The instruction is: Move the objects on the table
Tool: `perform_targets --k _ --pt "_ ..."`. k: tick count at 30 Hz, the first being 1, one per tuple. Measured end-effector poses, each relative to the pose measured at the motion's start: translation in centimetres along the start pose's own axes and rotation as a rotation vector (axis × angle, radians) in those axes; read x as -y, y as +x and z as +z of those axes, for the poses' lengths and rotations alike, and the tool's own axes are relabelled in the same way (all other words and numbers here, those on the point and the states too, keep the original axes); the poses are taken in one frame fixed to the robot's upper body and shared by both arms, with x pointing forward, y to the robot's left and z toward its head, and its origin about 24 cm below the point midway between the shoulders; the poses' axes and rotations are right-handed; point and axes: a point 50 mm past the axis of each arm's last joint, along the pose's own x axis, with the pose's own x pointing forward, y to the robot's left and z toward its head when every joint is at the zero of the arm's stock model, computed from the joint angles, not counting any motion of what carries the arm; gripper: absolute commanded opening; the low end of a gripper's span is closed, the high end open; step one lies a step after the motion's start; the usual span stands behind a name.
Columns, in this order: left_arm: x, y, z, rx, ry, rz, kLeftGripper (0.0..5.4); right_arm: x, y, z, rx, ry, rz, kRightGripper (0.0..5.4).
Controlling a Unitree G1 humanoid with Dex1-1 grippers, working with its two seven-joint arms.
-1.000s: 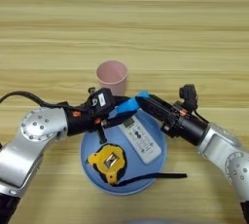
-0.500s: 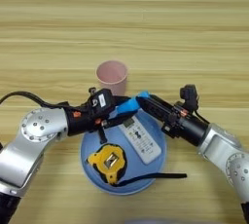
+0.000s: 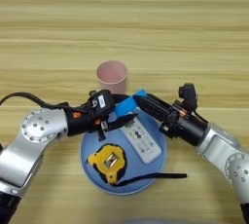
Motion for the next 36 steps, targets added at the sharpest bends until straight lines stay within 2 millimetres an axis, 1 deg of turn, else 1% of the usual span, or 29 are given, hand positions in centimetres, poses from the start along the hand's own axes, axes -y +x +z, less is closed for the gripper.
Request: perform_targets --k 14,20,23,27,30,32,34,36 --pt "0.1 0.0 0.0 0.003 0.001 0.002 3.79 0.1 -0.1 0.2 0.007 -0.003 -0.008 0.77" --pt "0.3 -0.1 -0.3 0.002 -0.01 0.008 4.33 1.4 -1.1 1.3 0.057 -0.036 -0.093 0.77" --pt "0.3 -0.1 -0.3 0.008 -0.013 0.016 4.65 2.0 -1.5 2.0 0.069 -0.1 -0.138 0.77" --pt "0.4 -0.1 -0.3 0.012 -0.016 0.019 4.99 3.1 -2.1 2.2 0.052 -0.205 -0.23 0.77" --pt "0.5 -0.1 -0.3 0.014 -0.019 0.02 5.28 4.1 -2.5 2.4 0.043 -0.335 -0.315 0.77" --pt "0.5 -0.1 -0.3 0.014 -0.021 0.019 5.38 4.2 -2.5 2.4 0.034 -0.403 -0.334 0.77" --pt "0.5 -0.1 -0.3 0.016 -0.021 0.019 5.4 4.4 -2.3 2.1 0.002 -0.514 -0.366 0.77" --pt "0.5 -0.2 -0.3 0.018 -0.019 0.02 5.4 4.5 -2.3 1.8 -0.017 -0.579 -0.376 0.77"
